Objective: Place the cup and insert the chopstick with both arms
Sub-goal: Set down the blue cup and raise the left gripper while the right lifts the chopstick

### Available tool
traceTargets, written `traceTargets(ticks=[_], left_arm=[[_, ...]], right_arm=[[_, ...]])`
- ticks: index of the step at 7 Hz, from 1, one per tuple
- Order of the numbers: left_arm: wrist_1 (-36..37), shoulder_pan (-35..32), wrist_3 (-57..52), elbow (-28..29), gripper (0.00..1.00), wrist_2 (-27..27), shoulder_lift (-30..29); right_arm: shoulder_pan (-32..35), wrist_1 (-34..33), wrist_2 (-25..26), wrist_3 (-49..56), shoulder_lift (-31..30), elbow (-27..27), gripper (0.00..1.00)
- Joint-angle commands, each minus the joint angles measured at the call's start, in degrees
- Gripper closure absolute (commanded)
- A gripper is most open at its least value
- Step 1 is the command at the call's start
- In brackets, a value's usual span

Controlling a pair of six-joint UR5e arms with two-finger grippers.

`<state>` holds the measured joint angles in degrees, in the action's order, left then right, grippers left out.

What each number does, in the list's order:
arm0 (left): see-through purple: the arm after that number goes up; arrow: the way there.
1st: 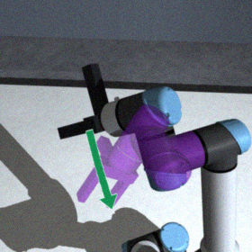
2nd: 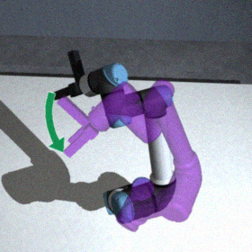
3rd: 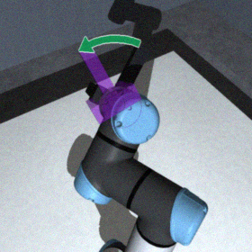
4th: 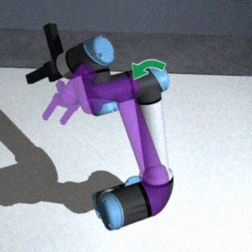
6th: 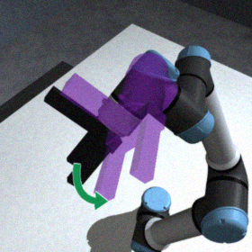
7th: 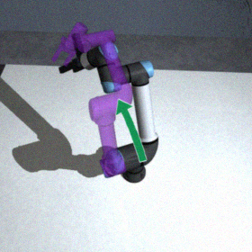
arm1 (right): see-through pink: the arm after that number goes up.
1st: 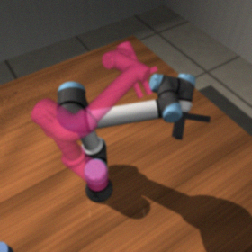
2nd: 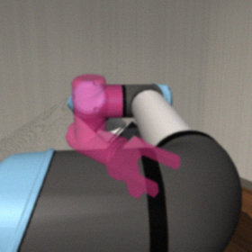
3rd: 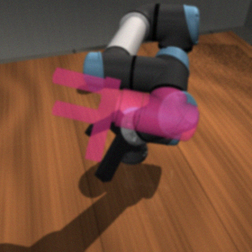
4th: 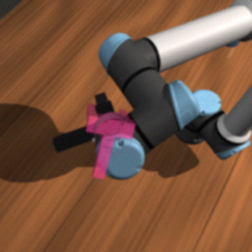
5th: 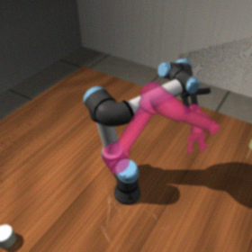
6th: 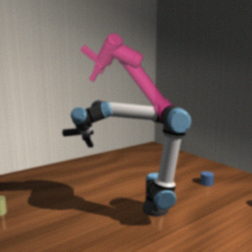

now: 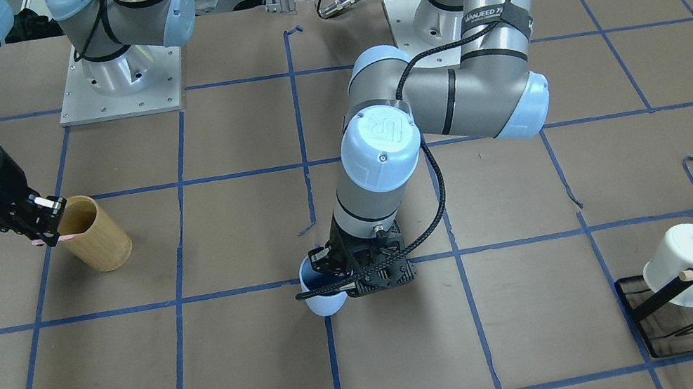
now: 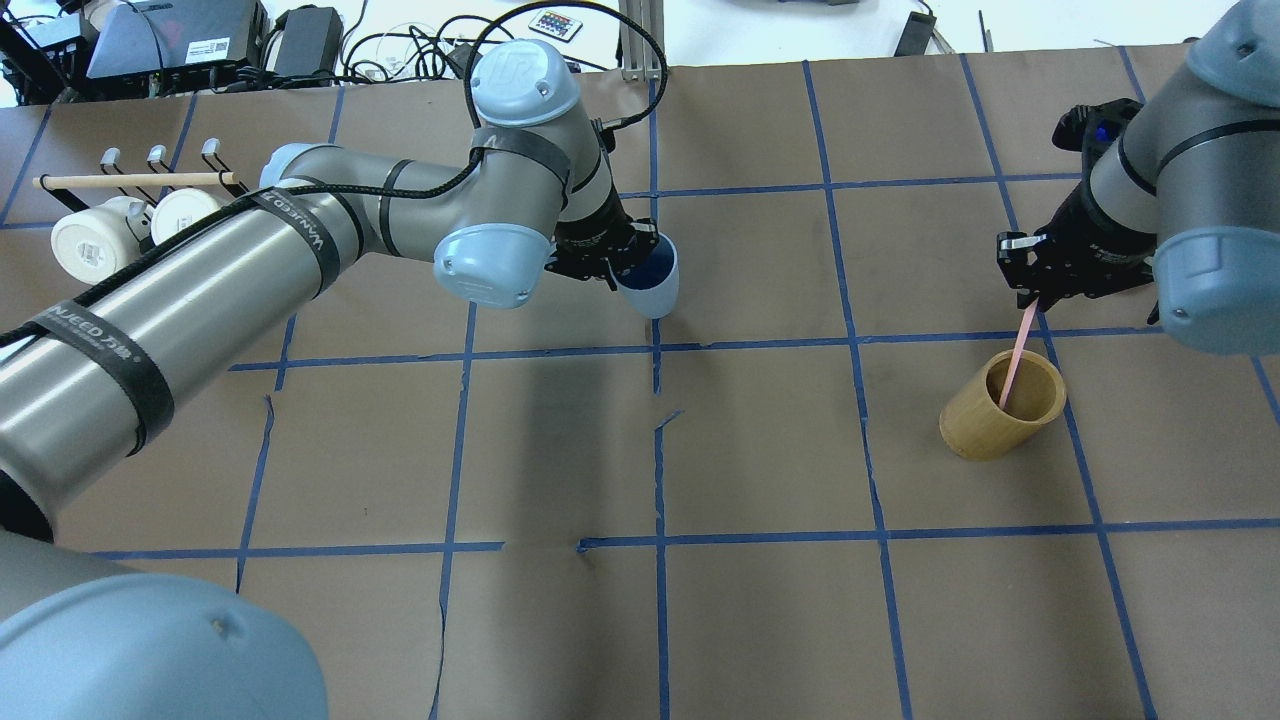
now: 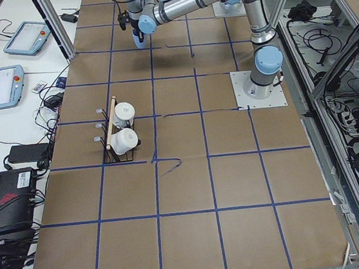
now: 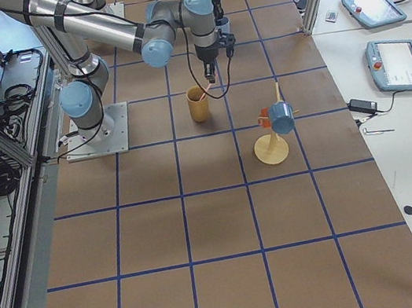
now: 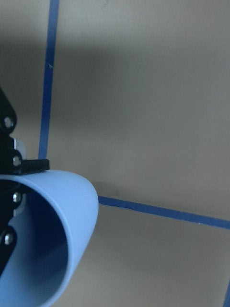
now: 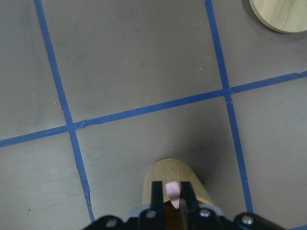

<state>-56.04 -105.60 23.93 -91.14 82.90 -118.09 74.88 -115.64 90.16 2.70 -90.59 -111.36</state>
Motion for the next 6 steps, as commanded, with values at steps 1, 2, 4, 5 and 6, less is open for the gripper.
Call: traceTargets(ticks=[1,2,4,5,6], left_arm=[[0.49,-0.39,-0.54,0.18,0.93,0.07,-0.91],[1.71,-0.39,-0.72,0.7,0.32,0.16,-0.65],[-0.89,-0.39,-0.38,7.43,0.02,2.17,0.31],[-7.36,-0.05,-0.81,10.26,0.01,2.35,1.19],[-9.77,1.09,-0.99,12.63,0.0,2.36,2.33]], right_arm=[[0.0,-0.03,-0.43,-0.07,-0.03,0.52,0.82],[0.0,-0.03,-0.34,-0.15,-0.38,0.88,0.82],[0.0,2.41,0.45,-0.24,-0.47,3.24,0.82],[0.0,4.96,0.54,-0.24,-0.64,4.73,0.83],[0.0,8.11,0.63,-1.72,-0.65,6.66,0.85]])
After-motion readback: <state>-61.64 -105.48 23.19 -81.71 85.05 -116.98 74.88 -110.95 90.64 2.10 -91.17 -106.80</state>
